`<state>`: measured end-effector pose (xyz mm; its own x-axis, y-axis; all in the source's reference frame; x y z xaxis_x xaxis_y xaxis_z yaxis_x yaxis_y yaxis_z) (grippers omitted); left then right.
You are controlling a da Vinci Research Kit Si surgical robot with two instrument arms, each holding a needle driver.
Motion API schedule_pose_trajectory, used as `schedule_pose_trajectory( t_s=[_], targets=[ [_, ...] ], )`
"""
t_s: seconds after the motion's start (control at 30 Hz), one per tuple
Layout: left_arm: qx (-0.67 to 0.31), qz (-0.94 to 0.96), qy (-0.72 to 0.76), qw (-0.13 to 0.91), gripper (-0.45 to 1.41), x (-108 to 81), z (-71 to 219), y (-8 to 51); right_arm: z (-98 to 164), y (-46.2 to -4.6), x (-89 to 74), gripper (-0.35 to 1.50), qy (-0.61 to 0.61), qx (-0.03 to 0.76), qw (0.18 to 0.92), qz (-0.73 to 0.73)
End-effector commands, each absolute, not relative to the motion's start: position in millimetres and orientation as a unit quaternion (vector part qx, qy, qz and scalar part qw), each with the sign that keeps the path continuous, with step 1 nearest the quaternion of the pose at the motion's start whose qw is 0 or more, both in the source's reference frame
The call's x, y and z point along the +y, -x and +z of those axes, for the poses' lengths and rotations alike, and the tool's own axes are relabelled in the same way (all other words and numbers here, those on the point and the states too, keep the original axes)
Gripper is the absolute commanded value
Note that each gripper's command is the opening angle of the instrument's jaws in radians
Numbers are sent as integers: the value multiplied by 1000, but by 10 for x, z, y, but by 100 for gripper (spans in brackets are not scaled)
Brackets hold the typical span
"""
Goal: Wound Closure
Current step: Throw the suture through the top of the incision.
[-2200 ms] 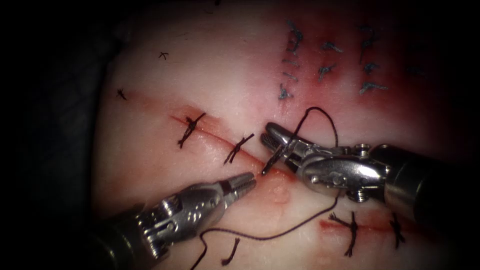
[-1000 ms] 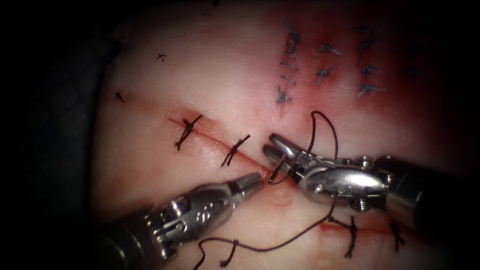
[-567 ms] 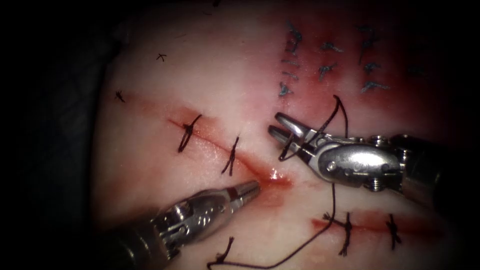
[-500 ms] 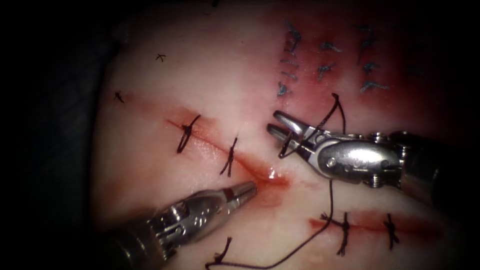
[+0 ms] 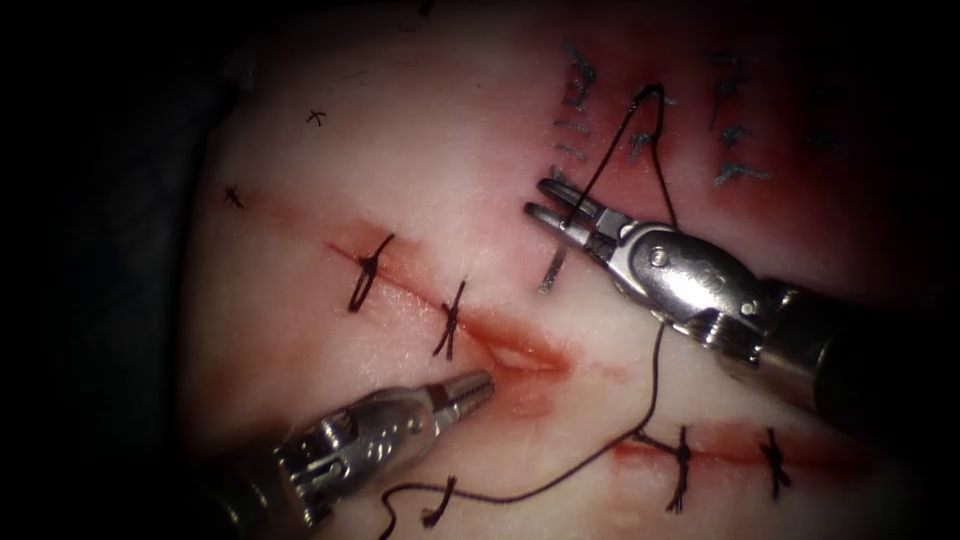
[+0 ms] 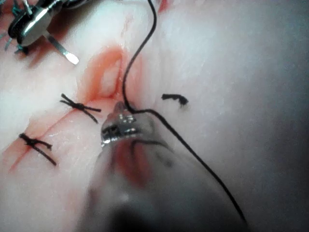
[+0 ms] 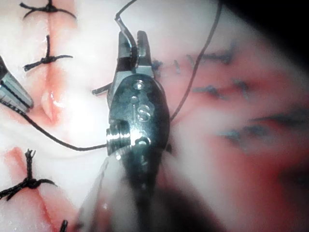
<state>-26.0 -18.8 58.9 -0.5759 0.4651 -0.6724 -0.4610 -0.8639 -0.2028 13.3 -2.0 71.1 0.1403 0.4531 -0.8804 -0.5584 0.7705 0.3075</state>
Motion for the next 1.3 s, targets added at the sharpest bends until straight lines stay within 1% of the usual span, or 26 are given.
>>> schedule_pose_trajectory(
  t_s=[0.03, 0.17, 0.47, 0.83, 1.3],
  targets=[
    [-3, 887, 380, 261, 5, -184, 593, 266, 721, -145, -22, -35, 29, 555, 757, 345],
    [-6, 887, 379, 262, 5, -181, 589, 266, 731, -151, -29, -35, -32, 549, 734, 398],
    [-5, 887, 380, 263, 5, -182, 588, 266, 739, -157, -48, -35, -117, 543, 689, 466],
    [-8, 887, 381, 262, 5, -179, 586, 262, 740, -173, -77, -35, -157, 541, 677, 474],
    [-8, 885, 384, 263, 5, -174, 585, 260, 739, -183, -100, -35, -207, 540, 638, 508]
  ],
)
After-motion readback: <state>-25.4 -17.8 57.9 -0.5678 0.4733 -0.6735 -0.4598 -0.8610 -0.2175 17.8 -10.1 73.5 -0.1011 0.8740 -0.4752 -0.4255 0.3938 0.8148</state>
